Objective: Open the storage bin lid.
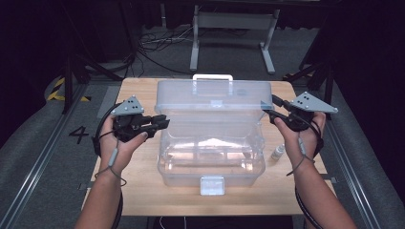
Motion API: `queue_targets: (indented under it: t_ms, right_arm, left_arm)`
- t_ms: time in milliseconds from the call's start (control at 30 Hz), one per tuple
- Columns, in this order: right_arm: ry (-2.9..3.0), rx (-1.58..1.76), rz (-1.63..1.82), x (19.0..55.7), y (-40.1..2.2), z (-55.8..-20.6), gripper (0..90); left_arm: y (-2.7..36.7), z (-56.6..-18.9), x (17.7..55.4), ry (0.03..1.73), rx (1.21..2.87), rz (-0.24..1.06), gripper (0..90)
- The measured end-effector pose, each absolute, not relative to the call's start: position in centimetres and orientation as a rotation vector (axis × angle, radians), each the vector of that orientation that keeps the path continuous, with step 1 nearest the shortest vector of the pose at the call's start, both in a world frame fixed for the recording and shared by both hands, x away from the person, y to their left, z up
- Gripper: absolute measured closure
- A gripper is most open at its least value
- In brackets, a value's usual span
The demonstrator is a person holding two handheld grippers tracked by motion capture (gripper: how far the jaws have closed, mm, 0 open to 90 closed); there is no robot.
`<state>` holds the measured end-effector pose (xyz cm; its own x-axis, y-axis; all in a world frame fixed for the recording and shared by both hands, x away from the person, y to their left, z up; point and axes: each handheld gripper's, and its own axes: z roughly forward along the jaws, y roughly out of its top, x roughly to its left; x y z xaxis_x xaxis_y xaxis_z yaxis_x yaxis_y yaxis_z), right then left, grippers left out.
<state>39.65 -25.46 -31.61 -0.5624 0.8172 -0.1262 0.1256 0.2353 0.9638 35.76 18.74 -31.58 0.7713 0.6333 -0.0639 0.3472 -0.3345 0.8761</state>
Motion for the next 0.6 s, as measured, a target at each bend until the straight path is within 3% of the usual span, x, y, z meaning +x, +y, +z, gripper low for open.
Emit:
queue_targets:
  t_ms: [600]
  right_arm:
    - [1.843,0.895,1.287,41.9,-25.0,-30.6,69.7]
  left_arm:
    - [20.2,-32.7,33.4,0.795,1.989,0.351,74.9]
